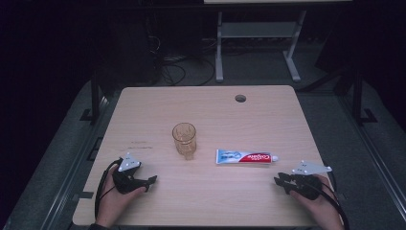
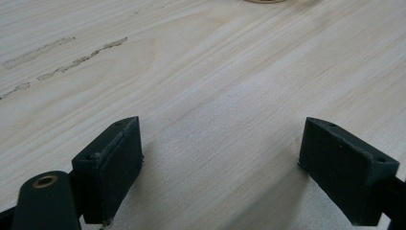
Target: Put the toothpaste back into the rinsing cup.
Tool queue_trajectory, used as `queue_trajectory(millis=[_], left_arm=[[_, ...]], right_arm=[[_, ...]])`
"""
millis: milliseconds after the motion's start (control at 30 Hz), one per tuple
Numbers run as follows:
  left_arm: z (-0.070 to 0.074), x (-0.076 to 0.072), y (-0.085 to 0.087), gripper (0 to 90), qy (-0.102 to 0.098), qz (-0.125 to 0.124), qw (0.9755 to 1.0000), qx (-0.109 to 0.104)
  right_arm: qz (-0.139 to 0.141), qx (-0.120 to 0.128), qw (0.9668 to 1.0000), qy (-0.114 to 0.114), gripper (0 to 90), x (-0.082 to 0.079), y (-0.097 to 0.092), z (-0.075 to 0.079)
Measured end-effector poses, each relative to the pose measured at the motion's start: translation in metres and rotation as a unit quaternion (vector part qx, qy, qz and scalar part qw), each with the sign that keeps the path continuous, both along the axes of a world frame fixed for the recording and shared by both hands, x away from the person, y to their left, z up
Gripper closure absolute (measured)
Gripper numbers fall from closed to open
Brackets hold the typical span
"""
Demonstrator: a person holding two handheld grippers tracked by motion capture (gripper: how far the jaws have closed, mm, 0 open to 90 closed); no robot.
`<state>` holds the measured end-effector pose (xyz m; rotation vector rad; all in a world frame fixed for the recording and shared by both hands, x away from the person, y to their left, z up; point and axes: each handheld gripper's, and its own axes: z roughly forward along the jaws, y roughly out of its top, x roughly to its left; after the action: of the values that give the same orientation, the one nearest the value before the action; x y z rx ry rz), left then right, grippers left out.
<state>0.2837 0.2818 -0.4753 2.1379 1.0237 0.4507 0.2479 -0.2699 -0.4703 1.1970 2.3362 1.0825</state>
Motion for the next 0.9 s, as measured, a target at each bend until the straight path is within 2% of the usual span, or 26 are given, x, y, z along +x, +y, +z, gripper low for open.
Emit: queue_trajectory(millis=[67, 167, 267, 433, 900], left_arm=[[0.0, 0.0, 0.0, 13.9, 0.0, 0.0, 1.0, 0.0], [0.0, 0.0, 0.0, 13.9, 0.0, 0.0, 1.0, 0.0], [0.0, 0.0, 0.0, 13.8, 0.0, 0.0, 1.0, 0.0], [0.0, 0.0, 0.0, 13.9, 0.0, 0.0, 1.0, 0.0], [0.0, 0.0, 0.0, 13.8, 0.0, 0.0, 1.0, 0.0]], right_arm=[[-0.001, 0.004, 1.0, 0.001, 83.1, 0.0, -0.001, 0.003], [0.002, 0.004, 1.0, 0.001, 89.7, 0.0, -0.001, 0.009], [0.011, 0.006, 0.9999, 0.009, 89.8, 0.001, 0.001, 0.014], [0.008, 0.012, 0.9998, 0.014, 89.8, 0.007, 0.002, 0.018], [0.009, 0.022, 0.9997, -0.007, 89.8, 0.035, 0.006, 0.033]])
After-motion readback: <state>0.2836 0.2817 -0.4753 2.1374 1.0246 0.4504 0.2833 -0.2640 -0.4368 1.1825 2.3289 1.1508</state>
